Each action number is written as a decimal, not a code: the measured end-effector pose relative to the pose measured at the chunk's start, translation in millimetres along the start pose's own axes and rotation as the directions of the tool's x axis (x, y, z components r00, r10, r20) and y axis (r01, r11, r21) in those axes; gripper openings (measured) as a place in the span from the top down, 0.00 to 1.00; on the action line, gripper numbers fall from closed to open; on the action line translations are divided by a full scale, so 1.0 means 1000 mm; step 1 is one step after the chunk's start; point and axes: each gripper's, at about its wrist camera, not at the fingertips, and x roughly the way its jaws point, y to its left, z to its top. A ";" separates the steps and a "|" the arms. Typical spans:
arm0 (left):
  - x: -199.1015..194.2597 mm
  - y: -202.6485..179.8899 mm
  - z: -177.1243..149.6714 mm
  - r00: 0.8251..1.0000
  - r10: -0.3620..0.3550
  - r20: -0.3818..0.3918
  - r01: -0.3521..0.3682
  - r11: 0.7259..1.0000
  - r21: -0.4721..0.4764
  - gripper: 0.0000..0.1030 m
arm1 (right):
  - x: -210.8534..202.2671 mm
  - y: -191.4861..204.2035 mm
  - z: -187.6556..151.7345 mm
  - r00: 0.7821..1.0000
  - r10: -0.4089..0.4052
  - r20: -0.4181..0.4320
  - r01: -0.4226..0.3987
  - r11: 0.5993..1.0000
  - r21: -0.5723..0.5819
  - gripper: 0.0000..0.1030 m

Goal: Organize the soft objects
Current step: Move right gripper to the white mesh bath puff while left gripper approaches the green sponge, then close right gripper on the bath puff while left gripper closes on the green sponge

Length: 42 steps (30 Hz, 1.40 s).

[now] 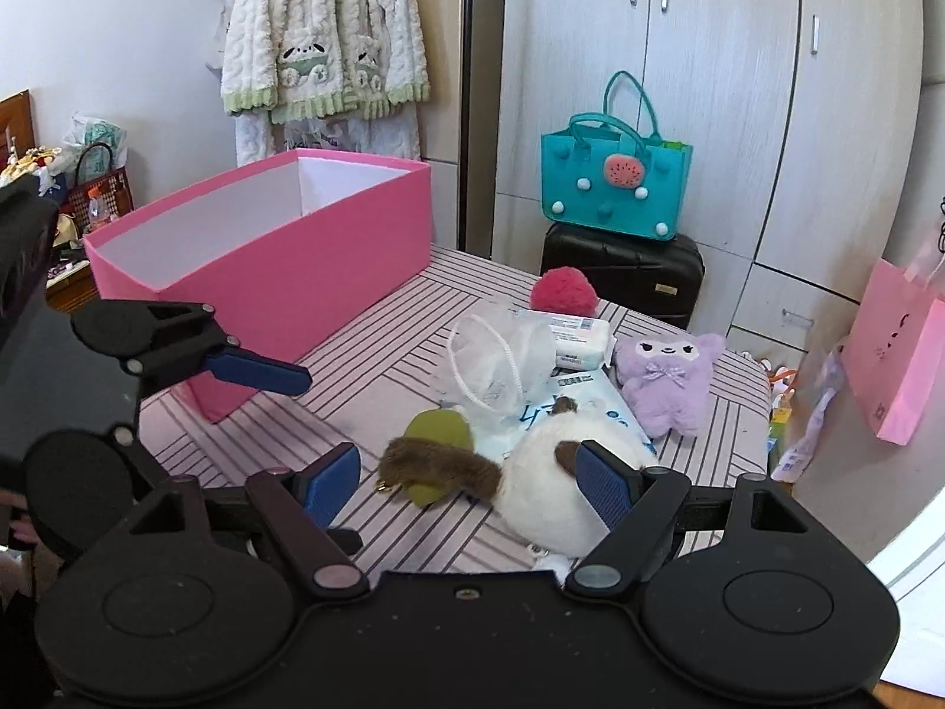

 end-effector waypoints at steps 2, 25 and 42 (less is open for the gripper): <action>0.008 0.000 0.001 1.000 -0.012 -0.008 0.012 1.000 0.001 0.10 | 0.007 -0.003 0.003 1.000 -0.008 -0.001 0.008 1.000 -0.012 0.19; 0.055 -0.004 0.004 0.999 0.046 -0.024 -0.046 0.999 0.000 0.43 | 0.103 -0.024 0.052 0.990 0.077 -0.115 -0.081 0.996 -0.031 0.19; 0.053 0.007 0.006 0.999 0.017 -0.041 -0.019 0.998 -0.061 0.58 | 0.109 -0.031 0.051 0.982 0.123 -0.145 -0.107 0.988 0.111 0.75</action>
